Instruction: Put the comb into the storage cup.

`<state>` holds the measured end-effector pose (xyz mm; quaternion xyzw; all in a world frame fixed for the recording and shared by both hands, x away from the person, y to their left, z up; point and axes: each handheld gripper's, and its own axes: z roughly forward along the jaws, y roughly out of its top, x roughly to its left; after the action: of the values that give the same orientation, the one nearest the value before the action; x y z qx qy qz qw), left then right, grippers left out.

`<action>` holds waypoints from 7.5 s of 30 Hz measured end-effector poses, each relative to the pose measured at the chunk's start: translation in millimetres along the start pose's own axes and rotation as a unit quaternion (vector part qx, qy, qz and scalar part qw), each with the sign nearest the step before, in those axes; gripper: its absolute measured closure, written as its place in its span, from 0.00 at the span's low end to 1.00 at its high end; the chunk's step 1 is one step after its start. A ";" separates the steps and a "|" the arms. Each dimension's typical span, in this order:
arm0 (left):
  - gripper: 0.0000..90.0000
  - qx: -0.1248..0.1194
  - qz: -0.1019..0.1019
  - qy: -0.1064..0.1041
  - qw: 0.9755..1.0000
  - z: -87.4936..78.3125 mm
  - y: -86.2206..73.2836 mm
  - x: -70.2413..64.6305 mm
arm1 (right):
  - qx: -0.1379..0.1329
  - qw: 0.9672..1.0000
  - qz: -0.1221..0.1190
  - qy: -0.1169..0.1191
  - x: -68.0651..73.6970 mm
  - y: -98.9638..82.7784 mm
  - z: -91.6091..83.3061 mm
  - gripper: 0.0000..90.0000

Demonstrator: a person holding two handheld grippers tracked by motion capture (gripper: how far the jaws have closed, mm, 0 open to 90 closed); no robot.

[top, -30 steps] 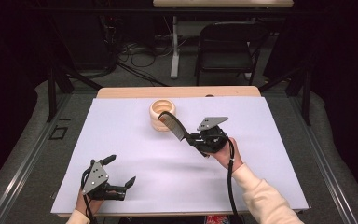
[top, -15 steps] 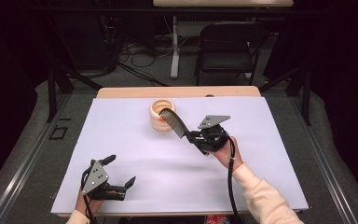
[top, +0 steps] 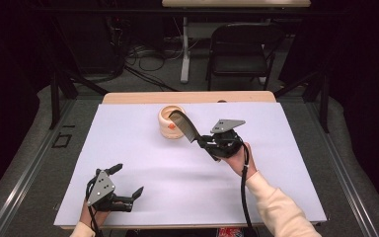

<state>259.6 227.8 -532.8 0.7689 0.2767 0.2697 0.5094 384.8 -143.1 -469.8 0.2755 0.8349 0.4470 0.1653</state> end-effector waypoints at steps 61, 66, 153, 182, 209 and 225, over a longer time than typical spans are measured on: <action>0.00 0.002 0.001 0.003 1.000 0.6 -0.3 -1.2 | -0.029 1.000 0.006 -0.004 -10.2 34.8 25.9 0.80; 0.00 0.002 0.001 0.003 1.000 0.6 0.0 -1.6 | -0.032 0.999 0.008 -0.006 -11.9 39.2 28.6 0.80; 0.00 -0.003 -0.003 0.006 1.000 -0.4 -0.3 -0.5 | -0.108 0.991 -0.073 -0.029 -22.7 110.3 83.9 0.80; 0.00 -0.005 -0.005 0.006 1.000 -0.2 -0.4 -0.3 | -0.127 0.987 -0.089 -0.044 -23.6 112.2 111.5 0.80; 0.00 -0.006 -0.003 0.006 1.000 -0.9 -0.4 0.6 | -0.132 0.987 -0.083 -0.043 -25.1 100.9 139.2 0.80; 0.00 -0.006 -0.004 0.006 1.000 -0.9 -0.3 0.2 | -0.121 0.989 -0.076 -0.033 -24.4 91.8 149.2 0.80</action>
<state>259.0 228.6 -532.7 0.7628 0.2811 0.2744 0.5136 510.8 -19.0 -473.7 0.2040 0.7875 0.5212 0.2580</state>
